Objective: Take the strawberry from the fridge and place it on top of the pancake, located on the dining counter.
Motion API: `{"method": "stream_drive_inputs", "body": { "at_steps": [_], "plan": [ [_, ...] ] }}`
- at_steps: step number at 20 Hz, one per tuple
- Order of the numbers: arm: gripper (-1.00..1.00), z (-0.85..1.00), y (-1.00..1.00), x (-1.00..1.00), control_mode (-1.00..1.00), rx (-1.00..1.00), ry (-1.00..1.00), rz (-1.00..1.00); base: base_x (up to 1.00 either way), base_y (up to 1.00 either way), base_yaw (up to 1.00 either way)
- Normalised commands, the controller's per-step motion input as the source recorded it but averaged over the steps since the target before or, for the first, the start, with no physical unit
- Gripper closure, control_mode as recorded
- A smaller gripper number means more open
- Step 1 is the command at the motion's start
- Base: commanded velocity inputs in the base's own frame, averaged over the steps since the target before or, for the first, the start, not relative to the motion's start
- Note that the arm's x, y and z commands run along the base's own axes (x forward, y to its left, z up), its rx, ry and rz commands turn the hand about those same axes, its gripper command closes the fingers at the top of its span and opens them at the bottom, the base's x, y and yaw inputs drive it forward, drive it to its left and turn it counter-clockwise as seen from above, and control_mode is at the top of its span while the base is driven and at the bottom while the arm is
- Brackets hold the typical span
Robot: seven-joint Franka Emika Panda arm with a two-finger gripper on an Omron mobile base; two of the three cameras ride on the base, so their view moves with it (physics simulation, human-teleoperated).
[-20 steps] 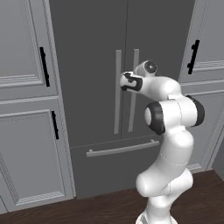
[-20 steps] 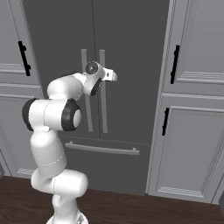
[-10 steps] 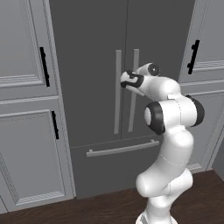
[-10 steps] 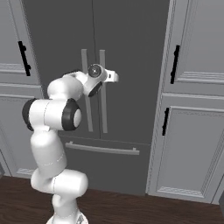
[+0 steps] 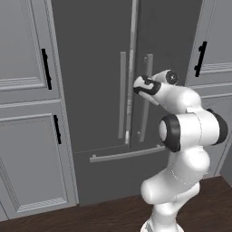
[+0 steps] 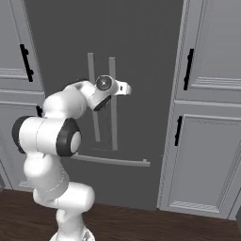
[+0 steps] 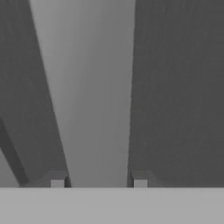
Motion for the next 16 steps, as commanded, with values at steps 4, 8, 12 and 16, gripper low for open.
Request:
{"method": "stream_drive_inputs", "body": {
  "at_steps": [4,8,12,16],
  "plan": [
    [1.0,0.0,-1.0,-1.0,-1.0,0.0,0.0,0.0,0.0,0.0,0.0],
    [1.0,0.0,-1.0,-1.0,-1.0,0.0,0.0,0.02,0.0,0.0,0.0],
    [1.0,0.0,-1.0,-0.95,-1.0,0.0,0.0,0.05,0.0,0.0,0.0],
    [1.0,-0.04,-1.0,-0.36,-1.0,0.0,0.04,0.03,0.0,0.0,0.0]
  ]
}}
